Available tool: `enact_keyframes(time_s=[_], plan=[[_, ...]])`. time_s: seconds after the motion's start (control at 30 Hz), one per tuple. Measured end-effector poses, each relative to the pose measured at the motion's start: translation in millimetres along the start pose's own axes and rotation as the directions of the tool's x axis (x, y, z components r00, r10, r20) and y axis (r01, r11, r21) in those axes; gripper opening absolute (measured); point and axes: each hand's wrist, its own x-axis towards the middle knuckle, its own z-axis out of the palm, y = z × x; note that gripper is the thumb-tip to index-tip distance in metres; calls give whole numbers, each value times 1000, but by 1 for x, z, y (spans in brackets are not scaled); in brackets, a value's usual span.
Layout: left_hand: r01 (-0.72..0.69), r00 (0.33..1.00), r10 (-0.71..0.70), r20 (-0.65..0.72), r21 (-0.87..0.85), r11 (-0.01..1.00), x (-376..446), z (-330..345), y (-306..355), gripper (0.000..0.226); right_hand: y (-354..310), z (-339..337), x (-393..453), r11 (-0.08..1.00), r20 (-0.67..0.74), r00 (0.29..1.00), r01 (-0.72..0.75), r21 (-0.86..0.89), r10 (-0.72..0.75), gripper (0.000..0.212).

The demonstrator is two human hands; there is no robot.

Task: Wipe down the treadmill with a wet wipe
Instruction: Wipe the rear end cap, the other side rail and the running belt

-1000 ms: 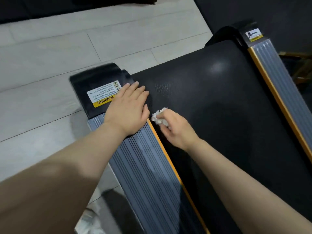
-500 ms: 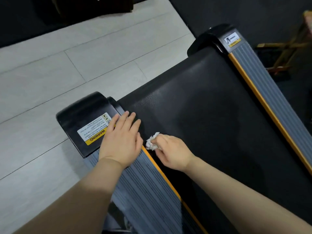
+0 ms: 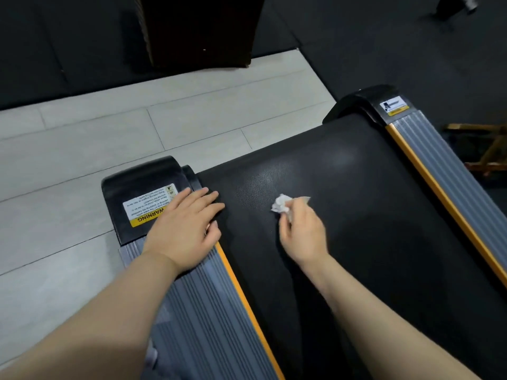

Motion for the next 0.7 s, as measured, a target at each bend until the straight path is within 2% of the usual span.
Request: enact_keyframes(time_s=[0.03,0.1,0.17,0.2,0.23,0.3,0.37,0.43,0.53,0.6,0.67,0.7], plan=[[18,1000,-18,7,11,1000,1,0,2,59,-11,3,-10,990,51,989,139,5,-139,8],[50,997,-53,52,63,997,0,1,10,65,-22,0,-23,929,184,910,365,65,-371,10],[116,981,-129,146,94,989,0,-3,22,66,-14,-12,-16,876,289,830,474,86,-477,13],[170,958,-187,217,96,981,3,-8,28,64,-3,-18,-5,890,307,839,450,72,-449,14],[212,928,-234,290,105,972,8,-13,34,63,12,-25,9,923,289,879,382,51,-380,12],[271,832,-323,451,177,946,19,-23,48,70,56,-40,41,982,182,967,188,-25,-180,7],[307,775,-383,503,229,924,23,-21,59,80,114,-58,71,993,60,998,-24,-120,31,5],[312,776,-414,476,281,907,21,-13,63,89,171,-81,97,949,-18,972,-235,-210,236,7],[316,796,-424,433,300,900,18,-9,61,95,204,-99,116,872,-73,890,-456,-179,451,18],[299,786,-420,453,315,901,19,-11,62,98,174,-89,107,903,-50,914,-406,-143,403,18],[260,776,-417,473,362,895,20,-12,65,101,121,-64,79,979,55,979,-194,-62,197,15],[243,773,-417,478,385,891,21,-13,66,102,94,-53,60,999,139,989,-41,-28,44,16]])
